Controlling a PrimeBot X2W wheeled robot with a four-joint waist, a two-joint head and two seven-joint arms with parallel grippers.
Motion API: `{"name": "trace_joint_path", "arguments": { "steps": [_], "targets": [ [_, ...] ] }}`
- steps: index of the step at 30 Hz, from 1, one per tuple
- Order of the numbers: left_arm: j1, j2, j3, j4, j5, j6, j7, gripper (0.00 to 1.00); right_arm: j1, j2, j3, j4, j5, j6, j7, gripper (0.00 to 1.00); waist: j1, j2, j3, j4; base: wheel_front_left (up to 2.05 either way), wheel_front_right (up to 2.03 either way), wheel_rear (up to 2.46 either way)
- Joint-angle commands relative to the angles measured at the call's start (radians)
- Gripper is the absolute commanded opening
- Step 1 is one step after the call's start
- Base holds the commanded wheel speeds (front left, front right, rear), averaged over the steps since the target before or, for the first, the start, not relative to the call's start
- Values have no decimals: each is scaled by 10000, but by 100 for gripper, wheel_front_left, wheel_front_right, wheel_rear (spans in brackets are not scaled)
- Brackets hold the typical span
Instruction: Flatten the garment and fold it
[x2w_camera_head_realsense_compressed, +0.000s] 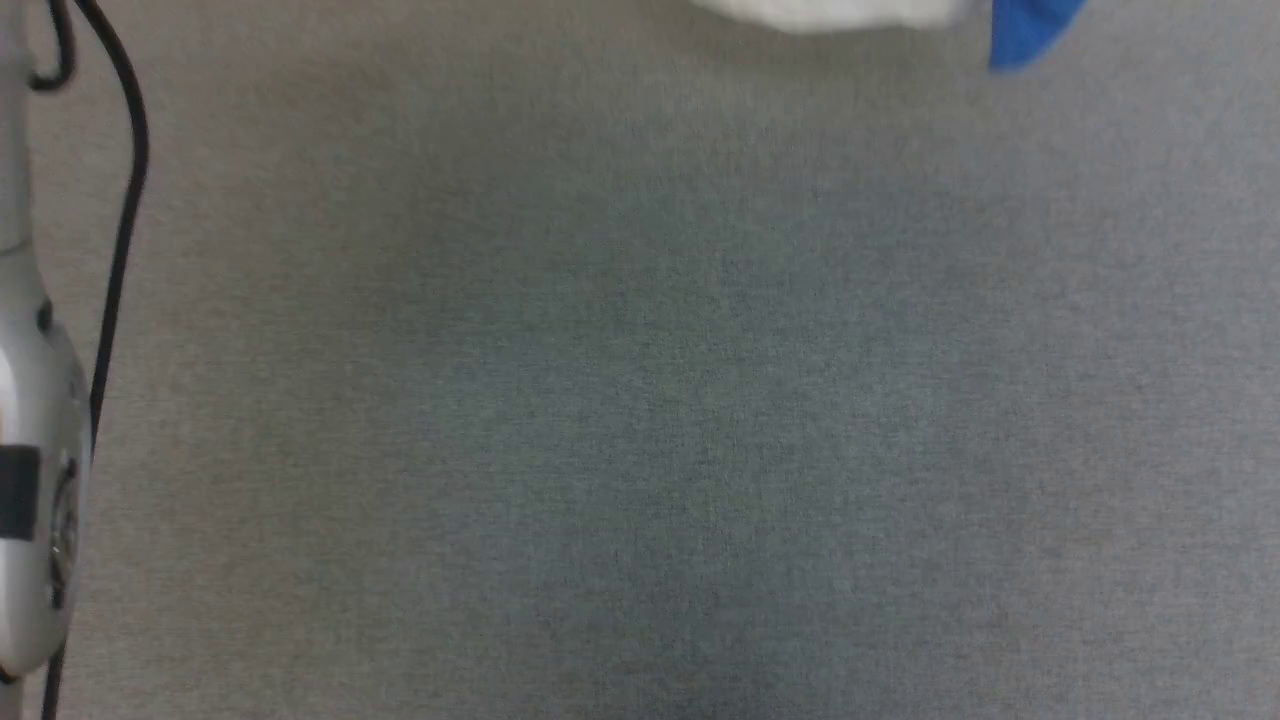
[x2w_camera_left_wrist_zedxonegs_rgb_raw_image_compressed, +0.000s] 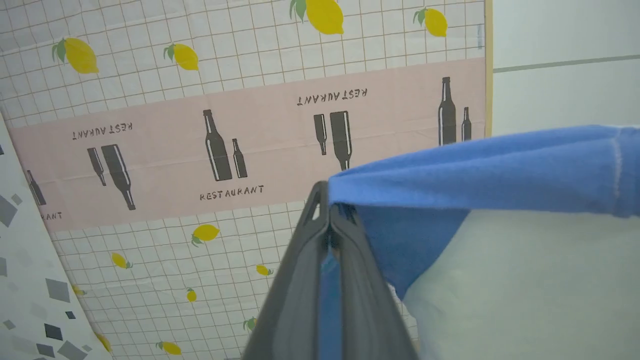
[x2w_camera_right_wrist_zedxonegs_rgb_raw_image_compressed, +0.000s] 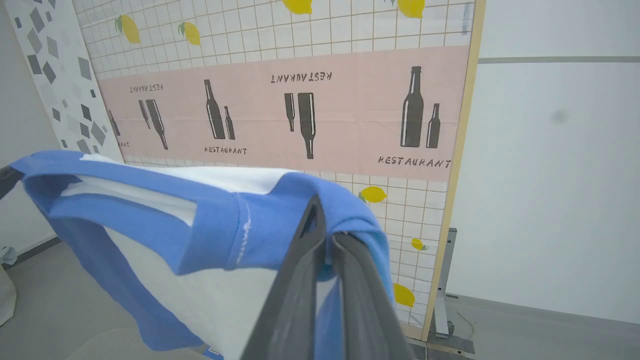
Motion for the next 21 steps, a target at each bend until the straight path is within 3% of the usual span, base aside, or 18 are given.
{"name": "trace_joint_path", "arguments": {
  "steps": [1, 9, 15, 21],
  "targets": [
    [-304, 255, 95, 195, 117, 208, -291, 0, -384, -114, -172, 271, -272, -25, -485, 0, -1, 0, 1360, -457, 0, 0, 0],
    [-698, 153, 205, 1007, 109, 349, -1589, 0, -1249, -10, -76, 1701, -693, -25, -2309, 0, -1, 0, 2218, -438, 0, 0, 0],
    [-417, 32, 288, 1643, -129, 291, -2199, 0, -902, -299, 630, 2225, -101, -25, -2636, 0, -1, 0, 2426, -235, 0, 0, 0],
    [264, -135, 410, 2190, -450, 198, -2920, 0, 293, -754, 1397, 1942, 998, -25, -2789, 0, -1, 0, 1927, 75, 0, 0, 0]
  ]
}}
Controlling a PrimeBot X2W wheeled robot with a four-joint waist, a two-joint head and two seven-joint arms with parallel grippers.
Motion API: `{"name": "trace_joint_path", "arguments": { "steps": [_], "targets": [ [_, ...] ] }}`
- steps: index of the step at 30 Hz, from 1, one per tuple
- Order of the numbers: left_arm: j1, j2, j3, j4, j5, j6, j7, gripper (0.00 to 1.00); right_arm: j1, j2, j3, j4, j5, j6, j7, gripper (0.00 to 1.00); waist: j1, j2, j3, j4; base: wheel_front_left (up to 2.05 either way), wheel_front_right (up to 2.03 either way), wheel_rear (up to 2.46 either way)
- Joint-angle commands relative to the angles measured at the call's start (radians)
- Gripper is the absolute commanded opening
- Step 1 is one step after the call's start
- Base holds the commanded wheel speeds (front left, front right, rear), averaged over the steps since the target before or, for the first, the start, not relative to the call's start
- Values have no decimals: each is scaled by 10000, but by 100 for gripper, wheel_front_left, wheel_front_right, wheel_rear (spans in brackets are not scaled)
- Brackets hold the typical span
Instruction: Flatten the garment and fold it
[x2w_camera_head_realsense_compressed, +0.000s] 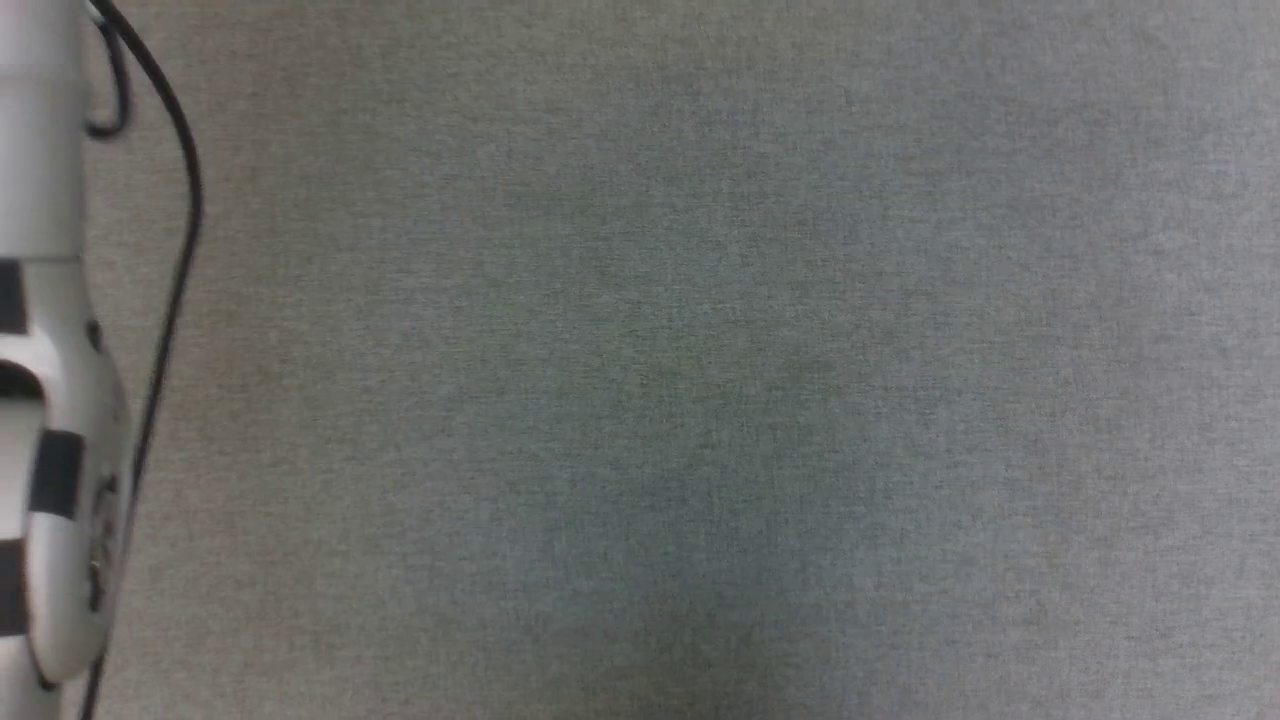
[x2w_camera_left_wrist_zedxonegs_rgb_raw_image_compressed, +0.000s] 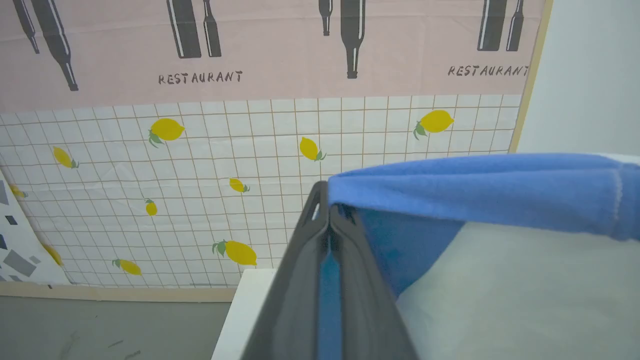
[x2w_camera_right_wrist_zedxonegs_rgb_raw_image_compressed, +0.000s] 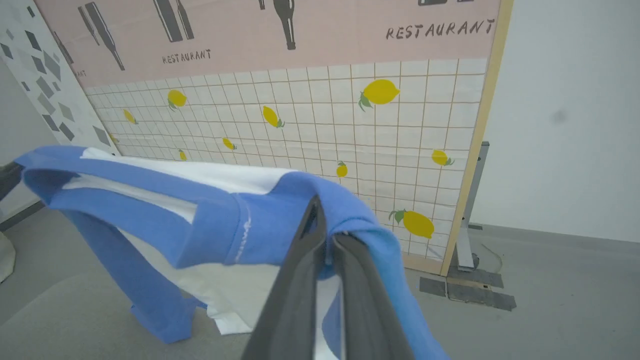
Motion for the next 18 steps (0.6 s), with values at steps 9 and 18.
{"name": "trace_joint_path", "arguments": {
  "steps": [9, 18],
  "targets": [
    [2815, -349, 175, 202, -926, -507, -745, 0, 4049, -854, 220, -1551, 1889, -29, -254, 0, -3, 0, -2422, 802, 0, 0, 0],
    [7775, -659, 223, -1957, -1583, -47, -707, 0, 8924, -652, -162, -3150, 2754, -29, -125, 0, -3, 0, -4255, 1035, 0, 0, 0]
  ]
}}
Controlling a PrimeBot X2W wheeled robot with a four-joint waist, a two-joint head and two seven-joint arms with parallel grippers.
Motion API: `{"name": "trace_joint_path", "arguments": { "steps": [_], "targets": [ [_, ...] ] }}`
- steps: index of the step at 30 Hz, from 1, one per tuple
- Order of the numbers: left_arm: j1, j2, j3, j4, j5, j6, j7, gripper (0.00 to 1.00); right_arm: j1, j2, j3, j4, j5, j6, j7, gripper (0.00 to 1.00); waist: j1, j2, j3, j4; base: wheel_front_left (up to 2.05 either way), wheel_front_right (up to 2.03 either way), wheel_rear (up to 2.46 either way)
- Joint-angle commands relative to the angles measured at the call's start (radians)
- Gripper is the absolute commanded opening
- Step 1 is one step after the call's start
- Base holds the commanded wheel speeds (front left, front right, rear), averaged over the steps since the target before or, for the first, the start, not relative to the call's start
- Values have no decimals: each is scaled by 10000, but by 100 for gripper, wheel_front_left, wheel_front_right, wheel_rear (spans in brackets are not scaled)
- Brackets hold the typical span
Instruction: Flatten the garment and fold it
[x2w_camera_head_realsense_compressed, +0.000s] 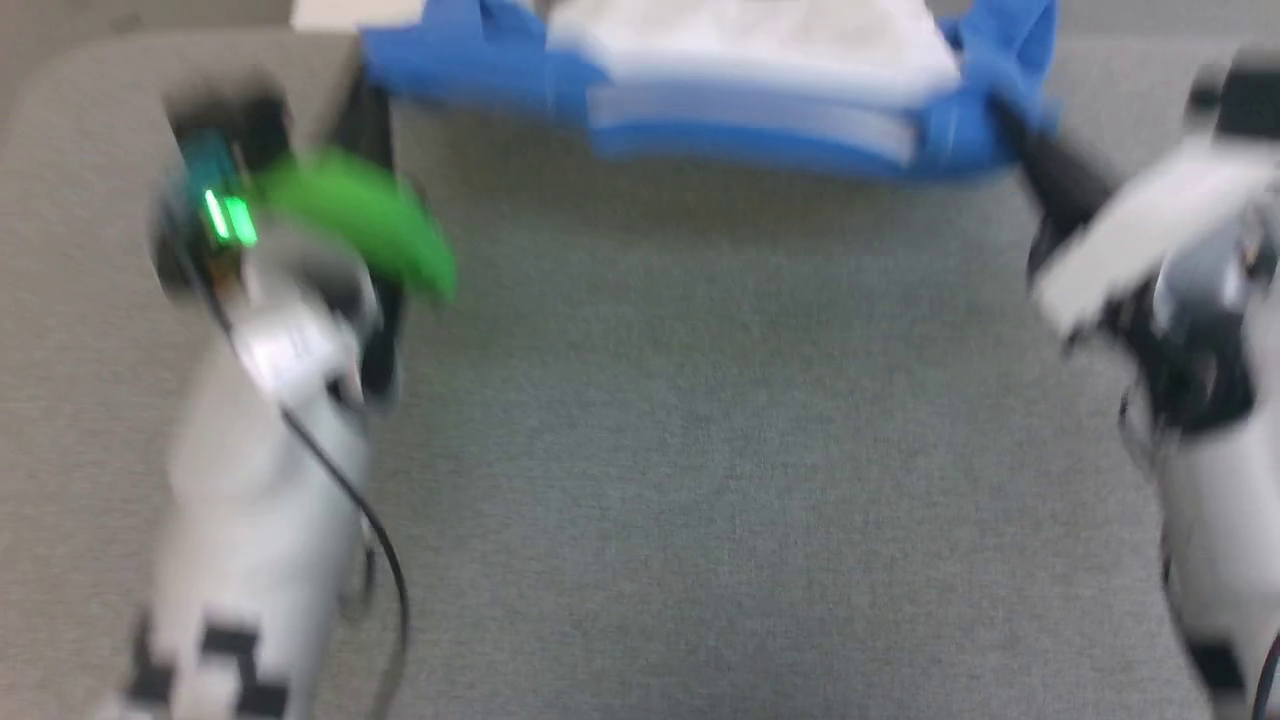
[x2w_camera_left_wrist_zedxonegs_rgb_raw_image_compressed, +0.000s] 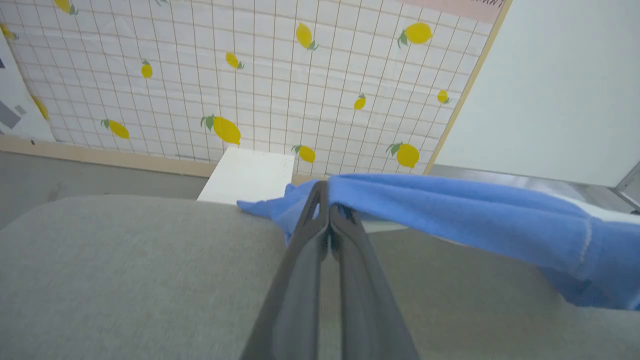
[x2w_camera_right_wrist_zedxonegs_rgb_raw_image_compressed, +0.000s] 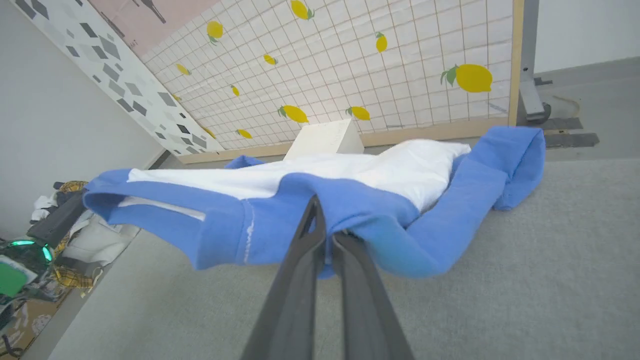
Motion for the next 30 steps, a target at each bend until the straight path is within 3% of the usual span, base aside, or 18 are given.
{"name": "trace_joint_path", "arguments": {
  "steps": [1, 8, 13, 20, 30],
  "targets": [
    [877, 141, 198, -405, -205, 246, 132, 0, 678, -62, -327, -180, 55, -40, -6, 0, 1, 0, -1379, 399, 0, 0, 0],
    [4926, -85, 138, -2958, -789, 1024, 1043, 0, 3570, 323, -1246, -1110, -181, -40, 462, 0, 1, 0, -2103, 434, 0, 0, 0],
    [7015, 103, -30, -4079, -865, 1644, 1947, 0, 5282, 431, -1575, -1696, -733, -40, 954, 0, 1, 0, -2379, 410, 0, 0, 0],
    [8745, 525, -263, -4769, -965, 2216, 3337, 0, 6871, 493, -1737, -2287, -1515, -40, 1754, 0, 1, 0, -2576, 371, 0, 0, 0],
    [10023, 1078, -658, -5209, -1161, 2986, 5684, 0, 8291, 144, -1520, -2997, -3015, -40, 4029, 0, 1, 0, -2808, 373, 0, 0, 0]
  ]
}}
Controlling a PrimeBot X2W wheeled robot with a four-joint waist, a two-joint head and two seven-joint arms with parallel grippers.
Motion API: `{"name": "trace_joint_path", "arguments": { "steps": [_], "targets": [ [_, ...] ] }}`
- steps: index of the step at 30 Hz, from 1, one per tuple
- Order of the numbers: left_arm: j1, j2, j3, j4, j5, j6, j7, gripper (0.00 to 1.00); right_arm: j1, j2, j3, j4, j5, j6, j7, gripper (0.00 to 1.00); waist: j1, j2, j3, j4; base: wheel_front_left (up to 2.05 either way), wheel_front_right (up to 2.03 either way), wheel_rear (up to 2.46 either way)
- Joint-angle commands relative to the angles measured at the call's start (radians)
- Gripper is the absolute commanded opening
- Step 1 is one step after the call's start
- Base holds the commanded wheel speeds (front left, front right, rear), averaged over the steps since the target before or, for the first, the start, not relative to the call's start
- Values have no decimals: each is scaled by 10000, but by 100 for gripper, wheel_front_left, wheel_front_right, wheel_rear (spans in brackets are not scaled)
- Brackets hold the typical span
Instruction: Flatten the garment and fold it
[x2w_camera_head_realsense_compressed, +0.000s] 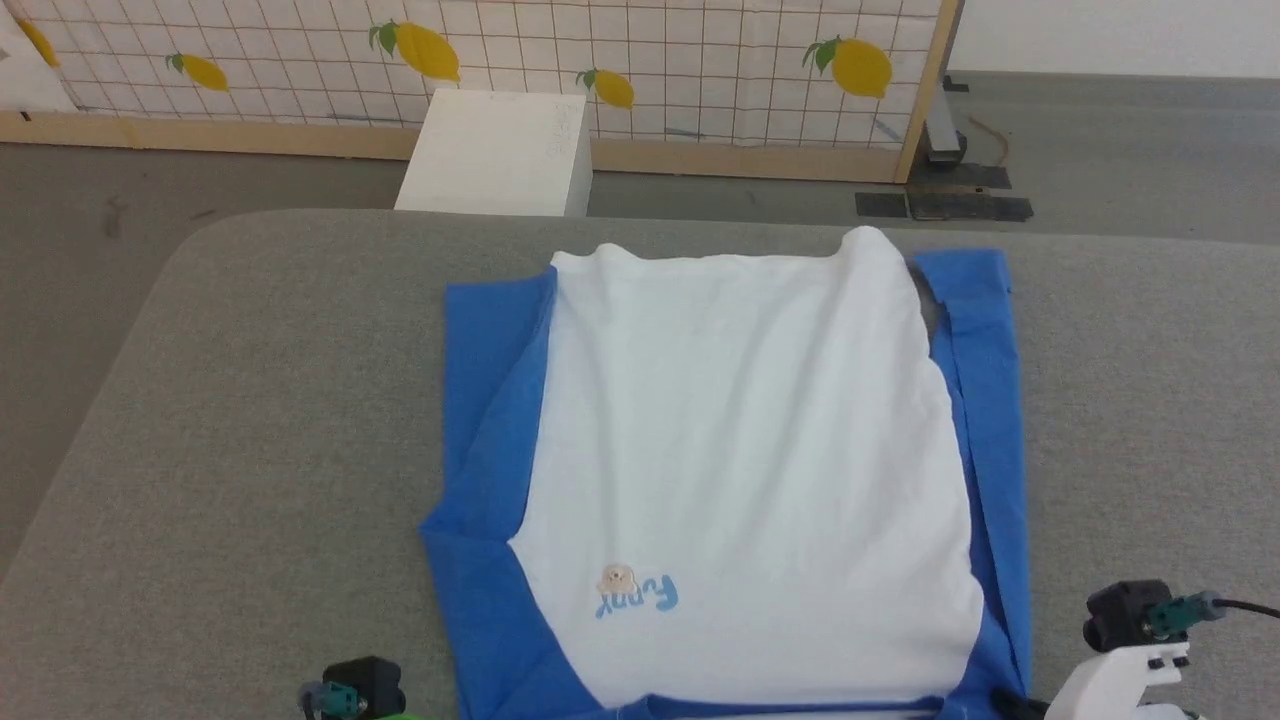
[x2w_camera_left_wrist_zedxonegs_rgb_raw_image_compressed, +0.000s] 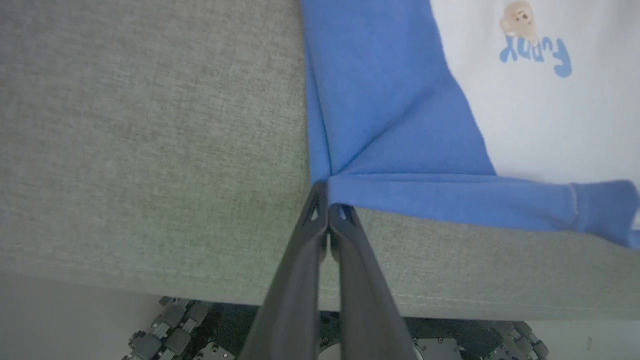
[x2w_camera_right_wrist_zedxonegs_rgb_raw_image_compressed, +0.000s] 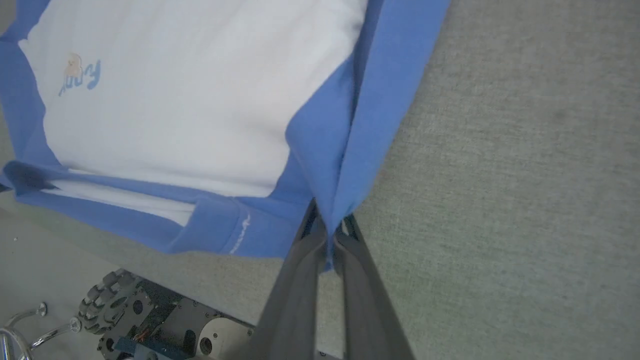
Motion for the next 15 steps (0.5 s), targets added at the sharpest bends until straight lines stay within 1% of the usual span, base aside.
{"name": "trace_joint_path", "arguments": {
  "steps": [1, 3, 7, 10, 11, 12, 13, 14, 15],
  "targets": [
    [332, 460, 323, 136, 33, 368, 77, 0, 223, -364, -316, -105, -280, -113, 239, 0, 1, 0, 0, -5, 0, 0, 0],
    [410, 460, 318, 171, 4, 429, 151, 0, 346, -358, -235, -189, -449, -113, 552, 0, 1, 0, 19, -3, 0, 0, 0],
    [400, 386, 274, 323, -79, 436, 215, 0, 508, -130, -121, -141, -547, -113, 938, 0, 1, 0, 75, 18, 0, 0, 0],
    [320, 358, 282, 434, -108, 428, 187, 0, 530, -49, -58, -36, -558, -113, 1022, 0, 1, 0, 79, 10, 0, 0, 0],
    [278, 335, 317, 434, -128, 425, 125, 7, 494, 5, -95, -46, -544, -113, 931, 0, 1, 0, 78, -1, 0, 0, 0],
    [261, 328, 331, 441, -146, 429, 120, 43, 471, 29, -105, -53, -544, -113, 879, 30, 1, 0, 68, -8, 0, 0, 0],
    [235, 323, 376, 421, -163, 437, 66, 100, 452, 21, -93, -78, -539, -113, 856, 94, 1, 0, 52, -19, 0, 0, 0],
    [221, 332, 412, 406, -176, 441, 37, 100, 438, 37, -107, -109, -486, -113, 843, 100, 1, 0, 34, -31, 0, 0, 0],
    [215, 376, 439, 363, -185, 462, 82, 100, 419, 59, -152, -156, -401, -113, 831, 100, 1, 0, 7, -42, 0, 0, 0]
  ]
}}
